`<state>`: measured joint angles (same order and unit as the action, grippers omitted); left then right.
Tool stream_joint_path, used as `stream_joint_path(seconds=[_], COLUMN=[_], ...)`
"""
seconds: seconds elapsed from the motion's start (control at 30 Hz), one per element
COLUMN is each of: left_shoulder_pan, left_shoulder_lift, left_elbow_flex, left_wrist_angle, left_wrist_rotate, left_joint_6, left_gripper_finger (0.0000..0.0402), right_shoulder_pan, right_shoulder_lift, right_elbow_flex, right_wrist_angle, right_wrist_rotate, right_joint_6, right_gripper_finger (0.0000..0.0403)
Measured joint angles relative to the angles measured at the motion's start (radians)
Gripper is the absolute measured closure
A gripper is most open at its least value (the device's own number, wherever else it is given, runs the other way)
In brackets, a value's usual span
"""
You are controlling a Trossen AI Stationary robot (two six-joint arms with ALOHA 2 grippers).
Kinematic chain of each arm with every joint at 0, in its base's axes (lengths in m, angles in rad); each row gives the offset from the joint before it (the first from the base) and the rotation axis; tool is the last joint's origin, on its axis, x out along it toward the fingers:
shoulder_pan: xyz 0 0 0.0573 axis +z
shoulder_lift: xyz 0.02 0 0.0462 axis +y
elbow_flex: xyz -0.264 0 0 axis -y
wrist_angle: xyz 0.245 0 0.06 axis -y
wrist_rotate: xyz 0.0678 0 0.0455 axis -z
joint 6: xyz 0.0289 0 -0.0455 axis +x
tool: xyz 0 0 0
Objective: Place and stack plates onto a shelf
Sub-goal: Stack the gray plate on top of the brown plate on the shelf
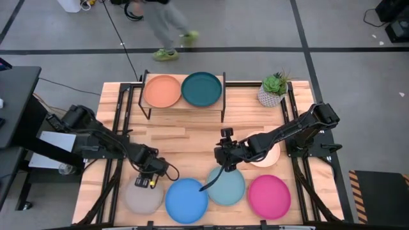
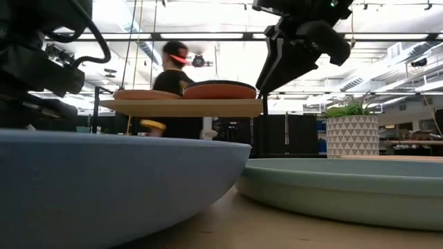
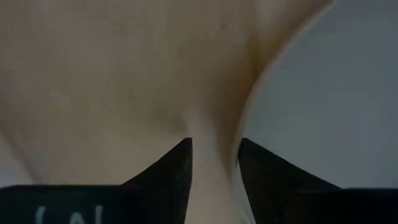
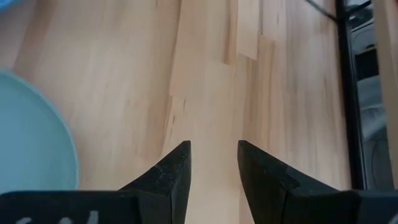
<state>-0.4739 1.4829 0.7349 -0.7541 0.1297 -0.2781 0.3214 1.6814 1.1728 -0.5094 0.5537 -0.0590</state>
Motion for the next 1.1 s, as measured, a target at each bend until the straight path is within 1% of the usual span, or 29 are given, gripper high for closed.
stream_joint_path(seconds=[0.1, 0.23, 0.4, 0.53, 0.63, 0.77, 0.87, 0.93, 1.0, 1.1], left_shoulder_pan=[0.009, 0.017, 0.019, 0.018, 0.019, 0.019, 0.019, 0.019, 0.019, 0.02], left_shoulder_lift=[-0.002, -0.005, -0.005, -0.005, 0.003, 0.009, 0.008, 0.007, 0.007, -0.013], left_elbow_flex=[0.0, 0.0, 0.0, 0.0, 0.0, 0.0, 0.001, 0.02, 0.064, 0.148], left_wrist_angle=[-0.002, -0.006, -0.003, -0.003, 0.003, 0.001, -0.006, -0.065, -0.175, -0.344], left_wrist_rotate=[0.001, 0.06, 0.053, 0.027, 0.022, 0.025, 0.025, 0.021, 0.012, -0.039], left_joint_6=[-0.018, -0.025, -0.032, -0.033, -0.027, -0.001, 0.021, 0.035, 0.052, 0.074], left_gripper_finger=[0.0282, 0.0294, 0.0299, 0.0302, 0.0327, 0.0384, 0.0388, 0.0389, 0.0391, 0.0391], right_shoulder_pan=[-0.002, -0.004, -0.005, -0.005, -0.005, -0.006, -0.006, -0.008, -0.013, -0.026], right_shoulder_lift=[0.0, 0.0, 0.0, 0.0, 0.0, 0.0, 0.0, 0.0, 0.0, 0.0], right_elbow_flex=[0.0, 0.0, 0.0, 0.0, 0.0, 0.0, 0.0, 0.0, 0.0, -0.009], right_wrist_angle=[0.011, 0.015, 0.017, 0.017, 0.018, 0.019, 0.019, 0.019, 0.019, 0.028], right_wrist_rotate=[0.0, -0.003, -0.004, -0.004, -0.004, -0.005, -0.005, -0.005, -0.005, -0.009], right_joint_6=[-0.01, -0.02, -0.022, -0.023, -0.028, -0.03, -0.029, -0.025, -0.024, -0.023], right_gripper_finger=[0.0265, 0.0265, 0.0265, 0.0265, 0.0265, 0.0265, 0.0265, 0.0265, 0.0265, 0.0265])
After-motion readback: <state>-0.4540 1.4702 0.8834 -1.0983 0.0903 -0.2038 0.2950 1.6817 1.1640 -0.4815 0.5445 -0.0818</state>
